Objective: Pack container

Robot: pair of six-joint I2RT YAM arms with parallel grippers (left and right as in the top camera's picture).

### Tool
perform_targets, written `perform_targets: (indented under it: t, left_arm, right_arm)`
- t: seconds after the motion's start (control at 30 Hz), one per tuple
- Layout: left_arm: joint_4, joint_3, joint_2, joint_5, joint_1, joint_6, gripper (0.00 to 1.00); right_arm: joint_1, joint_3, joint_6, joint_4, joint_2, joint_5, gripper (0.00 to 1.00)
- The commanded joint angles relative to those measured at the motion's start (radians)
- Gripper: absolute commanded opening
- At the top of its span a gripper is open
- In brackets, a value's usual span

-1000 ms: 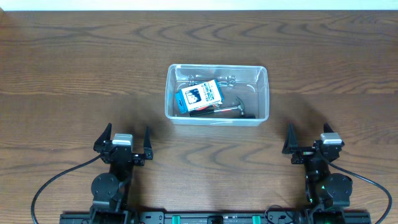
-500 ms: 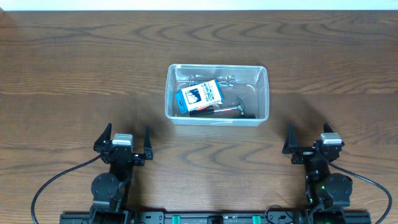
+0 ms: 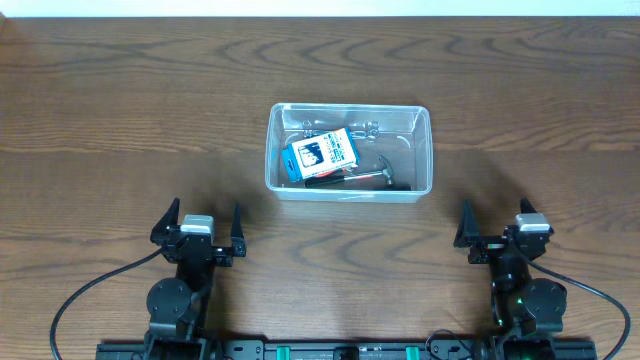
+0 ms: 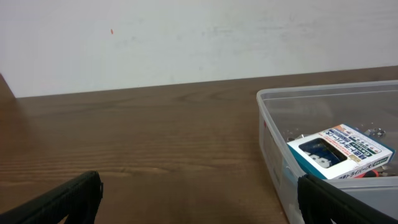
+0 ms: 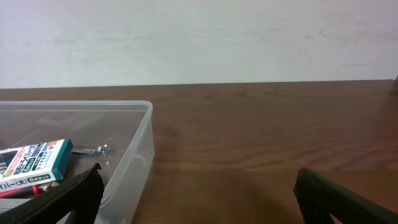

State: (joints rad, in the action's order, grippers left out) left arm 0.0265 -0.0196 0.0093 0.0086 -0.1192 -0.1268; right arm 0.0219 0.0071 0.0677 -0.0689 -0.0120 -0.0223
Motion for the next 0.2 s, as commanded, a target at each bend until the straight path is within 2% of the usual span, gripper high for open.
perform_targets:
  t: [0.0, 0.17]
  left_arm:
    - [0.045, 0.016, 0.002, -0.02, 0.005, 0.013, 0.98]
    - [0.045, 0.016, 0.002, -0.02, 0.005, 0.013, 0.98]
  right_arm:
    - [0.01, -0.002, -0.01, -0.006, 0.007, 0.01, 0.99]
    - [0.01, -0.002, -0.01, -0.006, 0.007, 0.011, 0.99]
